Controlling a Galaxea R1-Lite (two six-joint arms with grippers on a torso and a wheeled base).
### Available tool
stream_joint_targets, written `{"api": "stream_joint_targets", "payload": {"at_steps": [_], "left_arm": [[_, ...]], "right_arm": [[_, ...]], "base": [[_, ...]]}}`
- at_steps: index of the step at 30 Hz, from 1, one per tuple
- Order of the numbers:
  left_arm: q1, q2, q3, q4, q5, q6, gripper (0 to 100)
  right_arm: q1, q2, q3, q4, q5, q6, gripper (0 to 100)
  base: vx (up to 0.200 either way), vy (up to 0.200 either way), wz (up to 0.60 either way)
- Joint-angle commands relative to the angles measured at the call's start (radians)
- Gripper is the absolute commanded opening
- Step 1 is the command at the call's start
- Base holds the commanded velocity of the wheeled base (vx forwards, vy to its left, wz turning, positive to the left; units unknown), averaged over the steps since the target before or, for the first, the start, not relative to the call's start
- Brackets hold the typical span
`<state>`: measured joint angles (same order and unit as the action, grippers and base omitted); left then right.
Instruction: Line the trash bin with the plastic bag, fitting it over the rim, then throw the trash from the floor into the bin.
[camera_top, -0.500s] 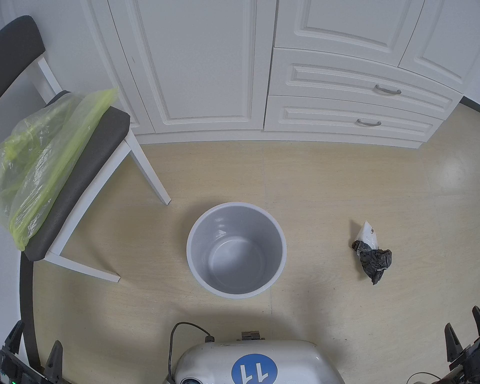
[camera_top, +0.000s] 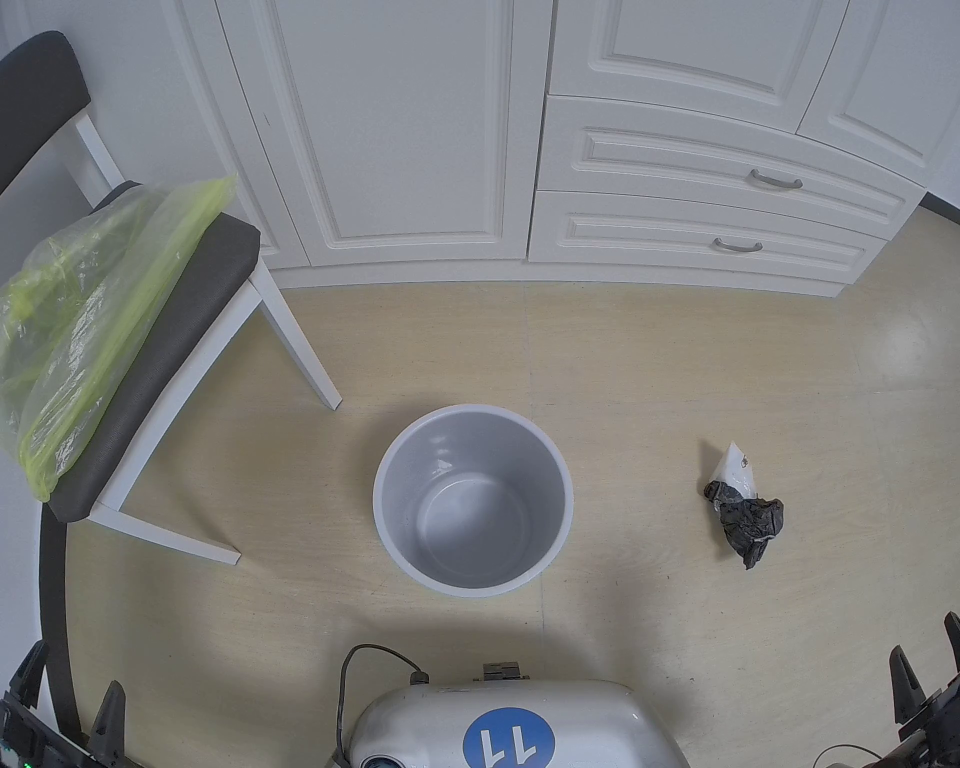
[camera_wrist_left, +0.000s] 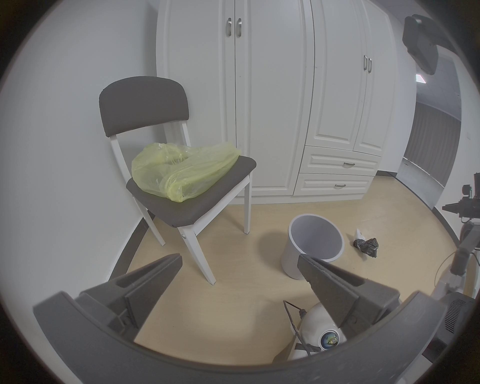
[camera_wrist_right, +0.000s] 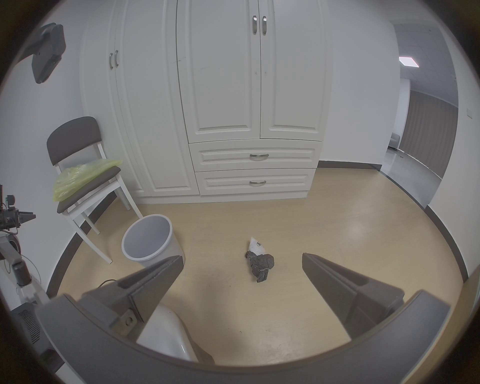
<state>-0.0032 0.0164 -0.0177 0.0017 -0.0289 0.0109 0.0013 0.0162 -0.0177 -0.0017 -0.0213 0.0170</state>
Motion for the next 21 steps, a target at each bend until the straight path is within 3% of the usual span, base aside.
{"api": "stream_joint_targets", "payload": {"at_steps": [1, 21], "left_arm": [[0.0, -0.016, 0.018, 0.0, 0.0, 0.003, 100], [0.0, -0.016, 0.018, 0.0, 0.0, 0.0, 100]], "right_arm": [[0.0, -0.016, 0.018, 0.0, 0.0, 0.0, 100], [0.0, -0.016, 0.018, 0.002, 0.0, -0.008, 100]], "base": [[0.0, 0.0, 0.0], [0.0, 0.0, 0.0]]}}
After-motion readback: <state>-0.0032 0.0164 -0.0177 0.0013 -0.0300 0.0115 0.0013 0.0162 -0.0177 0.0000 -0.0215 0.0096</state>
